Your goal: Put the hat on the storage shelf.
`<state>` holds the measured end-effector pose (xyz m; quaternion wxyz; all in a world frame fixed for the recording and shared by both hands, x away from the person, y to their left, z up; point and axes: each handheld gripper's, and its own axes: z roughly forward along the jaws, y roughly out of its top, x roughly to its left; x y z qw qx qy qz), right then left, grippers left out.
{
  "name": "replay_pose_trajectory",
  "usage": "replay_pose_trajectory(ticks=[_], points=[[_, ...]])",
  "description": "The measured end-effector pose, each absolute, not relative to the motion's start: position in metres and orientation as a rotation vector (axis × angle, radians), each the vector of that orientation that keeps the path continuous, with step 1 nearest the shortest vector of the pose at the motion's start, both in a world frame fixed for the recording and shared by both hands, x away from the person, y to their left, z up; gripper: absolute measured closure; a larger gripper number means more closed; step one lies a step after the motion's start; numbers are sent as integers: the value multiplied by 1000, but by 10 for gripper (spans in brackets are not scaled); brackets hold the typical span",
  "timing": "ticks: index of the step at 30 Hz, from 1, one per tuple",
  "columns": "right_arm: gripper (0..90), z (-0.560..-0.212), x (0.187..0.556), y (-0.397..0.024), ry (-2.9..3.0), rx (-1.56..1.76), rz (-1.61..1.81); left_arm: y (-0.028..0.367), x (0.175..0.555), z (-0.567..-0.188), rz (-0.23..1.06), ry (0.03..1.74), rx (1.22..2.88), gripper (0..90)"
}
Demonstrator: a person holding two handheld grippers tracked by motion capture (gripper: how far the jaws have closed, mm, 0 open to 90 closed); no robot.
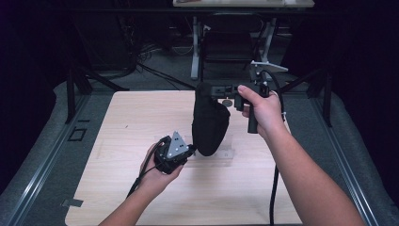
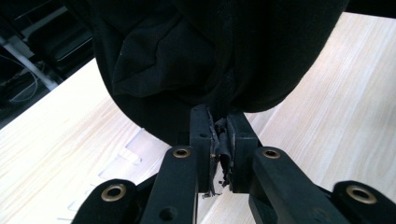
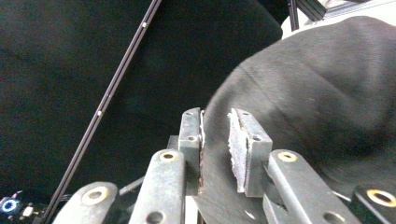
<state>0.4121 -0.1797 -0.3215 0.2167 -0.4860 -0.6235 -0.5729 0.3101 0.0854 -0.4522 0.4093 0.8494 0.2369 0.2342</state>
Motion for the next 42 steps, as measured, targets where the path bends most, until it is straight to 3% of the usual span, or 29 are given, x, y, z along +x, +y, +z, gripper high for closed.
replay_pose_trajectory(ticks=[28,42], points=[[723,-320,411,-203,-1821,-1387,-1522,114,309,-469,585,665,2140,842],[720,-327,411,-209,-1764,-1441,-1586,133,310,-498,556,747,2176,813]])
